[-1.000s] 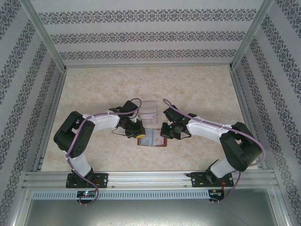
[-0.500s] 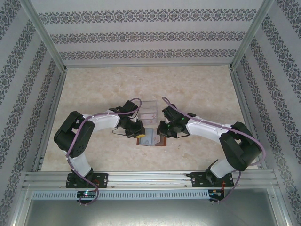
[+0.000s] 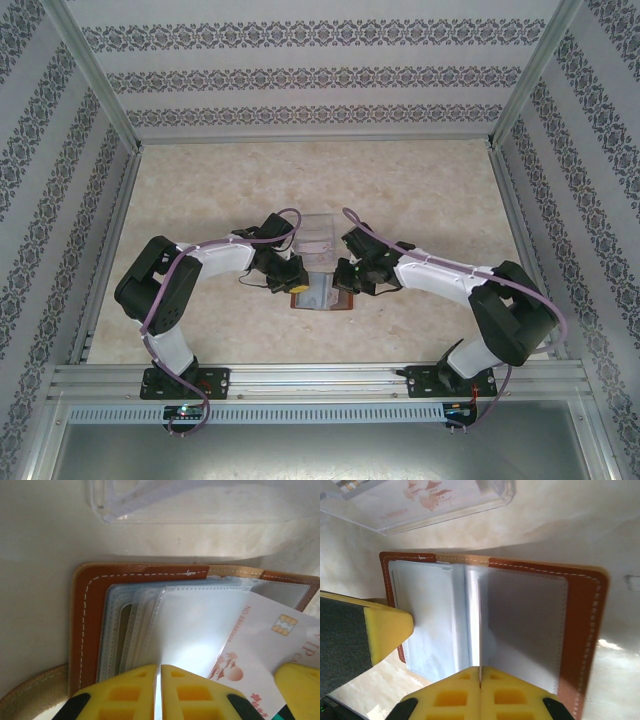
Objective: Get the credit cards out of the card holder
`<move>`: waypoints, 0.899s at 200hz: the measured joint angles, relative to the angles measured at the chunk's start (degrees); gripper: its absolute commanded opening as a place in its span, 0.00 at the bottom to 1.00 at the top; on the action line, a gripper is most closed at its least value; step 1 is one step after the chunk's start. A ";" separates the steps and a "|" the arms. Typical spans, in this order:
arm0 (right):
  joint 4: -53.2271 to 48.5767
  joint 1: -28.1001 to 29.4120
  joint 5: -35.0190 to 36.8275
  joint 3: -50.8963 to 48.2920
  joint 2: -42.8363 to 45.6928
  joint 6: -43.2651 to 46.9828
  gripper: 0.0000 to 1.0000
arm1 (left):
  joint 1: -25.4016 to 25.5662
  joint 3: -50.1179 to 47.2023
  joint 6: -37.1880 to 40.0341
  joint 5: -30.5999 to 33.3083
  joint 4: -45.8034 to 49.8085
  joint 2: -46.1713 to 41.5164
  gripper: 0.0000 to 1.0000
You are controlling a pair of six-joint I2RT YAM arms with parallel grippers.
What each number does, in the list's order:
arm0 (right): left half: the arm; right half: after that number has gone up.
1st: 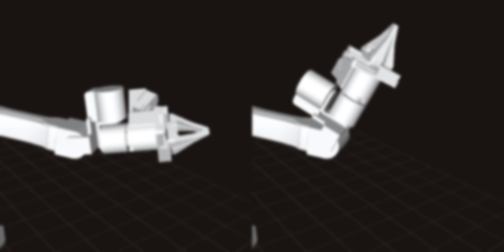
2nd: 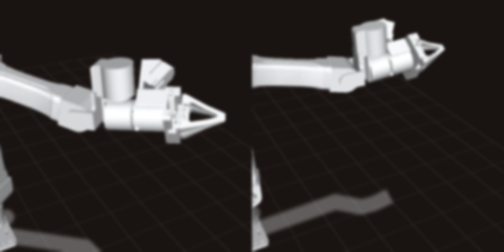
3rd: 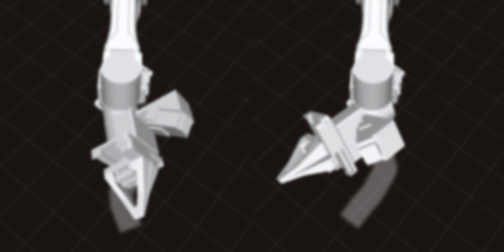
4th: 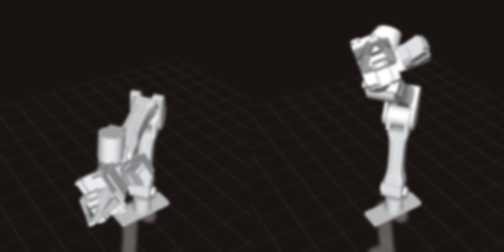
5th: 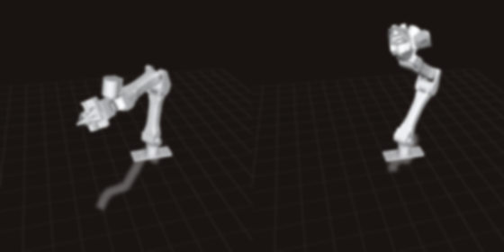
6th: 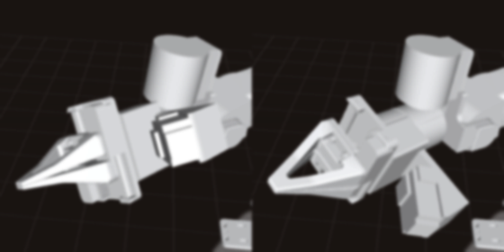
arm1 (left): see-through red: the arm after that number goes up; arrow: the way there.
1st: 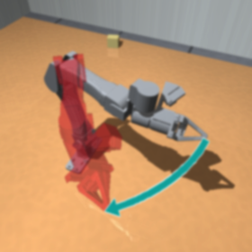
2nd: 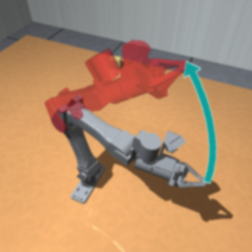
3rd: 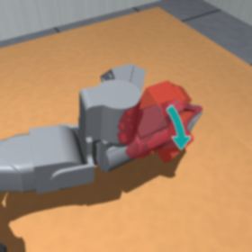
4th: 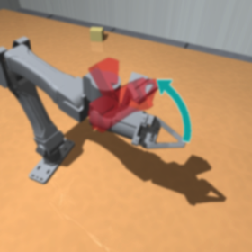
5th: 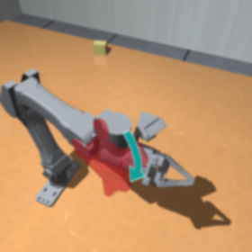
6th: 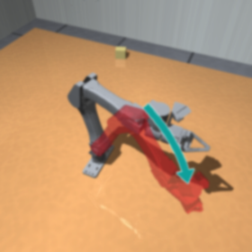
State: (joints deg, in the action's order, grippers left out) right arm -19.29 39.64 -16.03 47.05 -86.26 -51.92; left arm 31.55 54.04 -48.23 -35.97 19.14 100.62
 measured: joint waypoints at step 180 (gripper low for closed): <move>-18.40 -2.84 -0.24 24.85 -7.76 69.90 0.00 | 0.33 -0.70 -0.07 3.61 2.23 -6.75 0.15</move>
State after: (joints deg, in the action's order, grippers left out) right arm -37.69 36.80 -16.27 71.90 -94.02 17.98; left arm 31.88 53.34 -48.29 -32.36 21.37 93.86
